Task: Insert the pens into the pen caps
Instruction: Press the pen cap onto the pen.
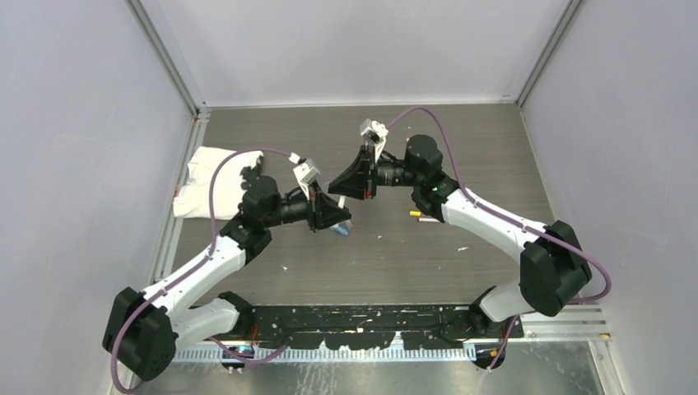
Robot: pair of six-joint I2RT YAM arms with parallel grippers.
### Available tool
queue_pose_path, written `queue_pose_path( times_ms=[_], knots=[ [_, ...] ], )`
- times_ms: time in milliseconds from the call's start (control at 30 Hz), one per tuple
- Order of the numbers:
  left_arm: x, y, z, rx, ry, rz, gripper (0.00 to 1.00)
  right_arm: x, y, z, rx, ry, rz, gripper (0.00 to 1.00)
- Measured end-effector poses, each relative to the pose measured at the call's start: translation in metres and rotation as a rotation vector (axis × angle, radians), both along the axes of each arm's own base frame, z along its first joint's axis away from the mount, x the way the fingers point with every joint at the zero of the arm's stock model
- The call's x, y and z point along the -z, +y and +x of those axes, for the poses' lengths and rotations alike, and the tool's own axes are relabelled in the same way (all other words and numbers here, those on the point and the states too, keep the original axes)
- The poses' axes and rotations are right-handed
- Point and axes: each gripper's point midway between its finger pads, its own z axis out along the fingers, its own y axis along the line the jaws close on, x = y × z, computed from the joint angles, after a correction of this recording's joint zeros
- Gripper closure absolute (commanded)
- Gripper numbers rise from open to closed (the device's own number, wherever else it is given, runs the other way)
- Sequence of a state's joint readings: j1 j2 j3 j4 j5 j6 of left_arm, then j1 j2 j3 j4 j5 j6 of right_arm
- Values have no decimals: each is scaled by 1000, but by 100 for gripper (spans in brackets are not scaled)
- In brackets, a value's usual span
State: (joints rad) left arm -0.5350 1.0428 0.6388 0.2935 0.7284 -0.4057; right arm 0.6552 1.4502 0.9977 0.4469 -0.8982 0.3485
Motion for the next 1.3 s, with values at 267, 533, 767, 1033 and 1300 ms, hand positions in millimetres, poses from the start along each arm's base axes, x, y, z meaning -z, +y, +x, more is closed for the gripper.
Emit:
queue_pose_path(
  times_ms=[267, 533, 767, 1033, 1300],
  knots=[
    [17, -8, 21, -157, -163, 107, 99, 13, 1, 10, 52, 95, 15, 99],
    [38, -15, 47, -308, -286, 233, 100, 29, -7, 28, 126, 119, -1, 99],
    [27, -17, 43, -301, -320, 213, 100, 16, -12, 21, 104, 59, -10, 99],
    [3, -25, 12, -205, -169, 0, 100, -1, -20, -2, 32, 46, 40, 99],
    [0, -24, 13, -142, -159, -37, 100, 3, -7, -3, -1, 53, 37, 99]
  ],
)
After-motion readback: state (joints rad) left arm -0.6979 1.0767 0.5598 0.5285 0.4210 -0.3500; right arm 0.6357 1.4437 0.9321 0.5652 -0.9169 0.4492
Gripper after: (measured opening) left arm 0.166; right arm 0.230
